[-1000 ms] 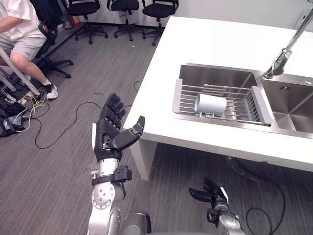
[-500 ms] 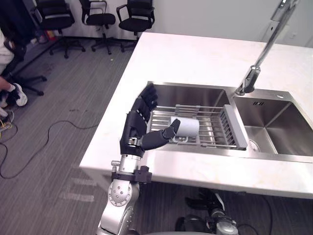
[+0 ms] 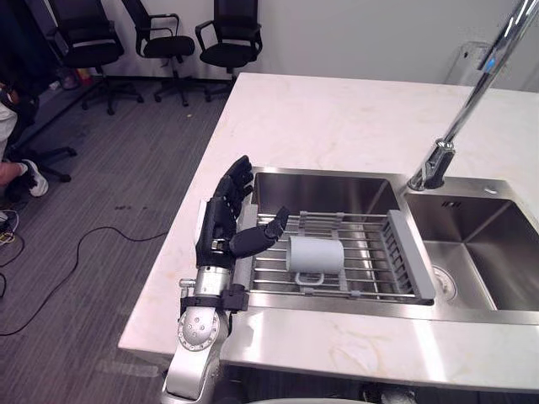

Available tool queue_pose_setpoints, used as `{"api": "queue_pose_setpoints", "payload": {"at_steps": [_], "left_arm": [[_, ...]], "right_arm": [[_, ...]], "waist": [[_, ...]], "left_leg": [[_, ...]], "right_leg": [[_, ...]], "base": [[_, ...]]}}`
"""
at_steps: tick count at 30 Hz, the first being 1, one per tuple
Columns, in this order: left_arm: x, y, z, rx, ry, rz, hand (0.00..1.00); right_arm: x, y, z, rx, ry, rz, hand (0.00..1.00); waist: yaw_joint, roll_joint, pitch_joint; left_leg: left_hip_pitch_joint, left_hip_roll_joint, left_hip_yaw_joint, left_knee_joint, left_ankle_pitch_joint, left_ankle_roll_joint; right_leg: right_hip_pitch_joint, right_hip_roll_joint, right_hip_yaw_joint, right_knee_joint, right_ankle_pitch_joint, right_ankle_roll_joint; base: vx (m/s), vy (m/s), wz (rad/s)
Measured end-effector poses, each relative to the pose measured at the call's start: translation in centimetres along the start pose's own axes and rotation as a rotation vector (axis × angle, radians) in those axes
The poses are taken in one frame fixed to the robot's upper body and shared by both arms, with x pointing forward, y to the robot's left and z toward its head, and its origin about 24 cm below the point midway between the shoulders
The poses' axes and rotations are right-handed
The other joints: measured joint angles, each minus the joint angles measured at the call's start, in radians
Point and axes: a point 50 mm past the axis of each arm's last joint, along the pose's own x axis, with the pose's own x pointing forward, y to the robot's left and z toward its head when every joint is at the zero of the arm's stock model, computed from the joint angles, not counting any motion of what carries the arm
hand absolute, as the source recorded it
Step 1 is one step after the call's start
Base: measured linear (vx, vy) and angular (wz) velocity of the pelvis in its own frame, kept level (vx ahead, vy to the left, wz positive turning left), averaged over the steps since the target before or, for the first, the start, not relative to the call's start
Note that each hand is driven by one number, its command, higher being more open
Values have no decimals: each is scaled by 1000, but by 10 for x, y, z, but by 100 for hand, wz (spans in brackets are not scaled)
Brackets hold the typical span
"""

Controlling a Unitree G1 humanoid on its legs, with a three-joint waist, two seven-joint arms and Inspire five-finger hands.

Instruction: Walk over to the sink, pick up the cup, carry it to the dishwasher, place the cup inside the dishwasher, then close the dishwasher door

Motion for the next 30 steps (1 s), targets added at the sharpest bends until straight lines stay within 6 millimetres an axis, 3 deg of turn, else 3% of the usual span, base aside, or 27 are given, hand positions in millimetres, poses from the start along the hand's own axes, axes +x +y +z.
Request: {"api": "queue_pose_setpoints", "payload": {"at_steps": [7,11,20,30], "left_arm": [[-1,-23,0,208,-24,-241,90],[2,-24,-5,277,-14,-284,90],[6,-12,-40,449,122,-343,90],[9,7,-57,591,203,-346,90]], "right_arm": [[0,4,-3,0,14,31,90],[-2,2,-16,-6,66,34,90],[-3,-4,-23,-31,104,40,90],[-1,-3,-22,-33,109,46,90]], "waist": [[-4,-27,-24],[-16,-33,-56],[-43,-33,-63],[-55,-40,-58]], "left_leg": [[45,-29,15,-154,74,-6],[66,-30,31,-210,101,-10],[88,-67,28,-319,163,7],[89,-96,4,-344,172,18]], "right_leg": [[4,-2,19,-84,52,-4],[-1,7,40,-107,72,-9],[-6,-4,71,-204,150,5],[11,-23,71,-266,182,19]], "base": [[9,7,-8],[-37,-17,-17],[-47,29,-11],[6,38,0]]}}
